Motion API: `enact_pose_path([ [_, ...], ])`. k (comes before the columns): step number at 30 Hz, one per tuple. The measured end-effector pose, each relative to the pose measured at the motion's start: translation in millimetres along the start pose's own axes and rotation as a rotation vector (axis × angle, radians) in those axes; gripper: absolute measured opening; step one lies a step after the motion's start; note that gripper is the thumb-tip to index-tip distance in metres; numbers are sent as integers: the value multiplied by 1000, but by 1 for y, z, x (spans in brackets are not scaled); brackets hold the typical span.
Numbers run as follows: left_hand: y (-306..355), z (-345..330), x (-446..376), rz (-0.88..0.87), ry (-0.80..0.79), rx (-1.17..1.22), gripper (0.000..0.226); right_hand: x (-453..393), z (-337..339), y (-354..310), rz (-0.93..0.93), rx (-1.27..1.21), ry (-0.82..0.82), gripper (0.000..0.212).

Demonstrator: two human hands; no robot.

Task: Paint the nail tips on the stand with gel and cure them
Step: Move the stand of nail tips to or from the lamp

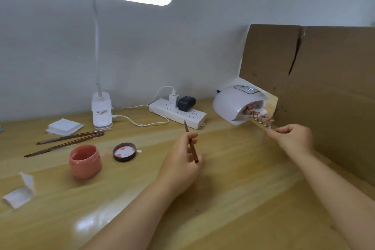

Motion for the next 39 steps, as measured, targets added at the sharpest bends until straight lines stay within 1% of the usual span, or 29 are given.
enact_pose_path([
  [5,-6,9,0,-17,76,5,44,-20,-21,17,-43,12,-31,25],
  [10,-3,8,2,-58,75,-50,45,-31,-41,25,-67,-25,-91,26],
  [15,0,10,2,-82,97,-64,45,-38,-56,27,-50,-2,-133,27],
  [20,2,9,3,-109,104,-80,48,-45,-74,16,40,91,-172,26],
  [23,2,10,2,-117,115,-80,47,-51,-83,11,59,145,-173,32],
  [27,2,8,2,-137,105,-93,48,-55,-99,7,90,265,-202,26],
  [31,3,8,3,-158,99,-118,53,-58,-112,10,50,345,-186,30],
  [33,5,8,3,-164,100,-121,53,-56,-124,6,118,422,-263,41],
  [35,5,9,3,-157,106,-122,53,-54,-136,-1,203,482,-395,47],
  [37,4,9,2,-142,115,-122,53,-57,-137,-6,209,527,-464,45],
  [38,3,9,2,-133,119,-121,53,-62,-132,-12,227,565,-448,41],
  [39,2,10,1,-123,126,-120,52,-69,-123,-22,254,584,-387,33],
])
Point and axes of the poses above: each hand's wrist, its own x-axis away from the middle knuckle, its own z-axis out of the back of the hand, y = z × x, the point moved 9 cm from there along -x, towards the middle knuckle, and after that the axes turned 10 degrees about y, right-handed, at the moved point
